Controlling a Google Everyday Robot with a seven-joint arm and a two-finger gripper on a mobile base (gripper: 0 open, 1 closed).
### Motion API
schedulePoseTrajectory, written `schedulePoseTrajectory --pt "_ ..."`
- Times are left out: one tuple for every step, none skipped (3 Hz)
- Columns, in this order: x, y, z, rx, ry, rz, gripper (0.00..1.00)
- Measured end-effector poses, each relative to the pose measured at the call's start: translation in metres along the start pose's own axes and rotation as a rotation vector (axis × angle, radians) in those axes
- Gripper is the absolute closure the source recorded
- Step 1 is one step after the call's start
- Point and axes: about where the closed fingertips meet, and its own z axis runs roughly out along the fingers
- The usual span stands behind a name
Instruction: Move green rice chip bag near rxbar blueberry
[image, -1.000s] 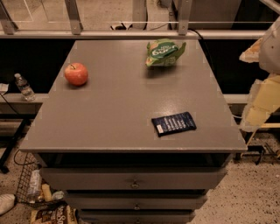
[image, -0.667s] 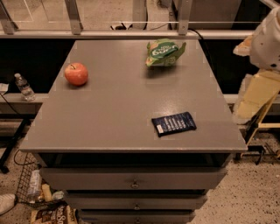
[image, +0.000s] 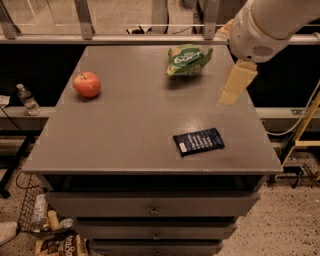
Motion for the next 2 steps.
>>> schedulePoseTrajectory --pt "-0.027 -0.025 0.028 0.047 -0.083 -0.052 0.00" --pt "-0.043 -0.047 0.055 0.112 -0.167 -0.026 0.00"
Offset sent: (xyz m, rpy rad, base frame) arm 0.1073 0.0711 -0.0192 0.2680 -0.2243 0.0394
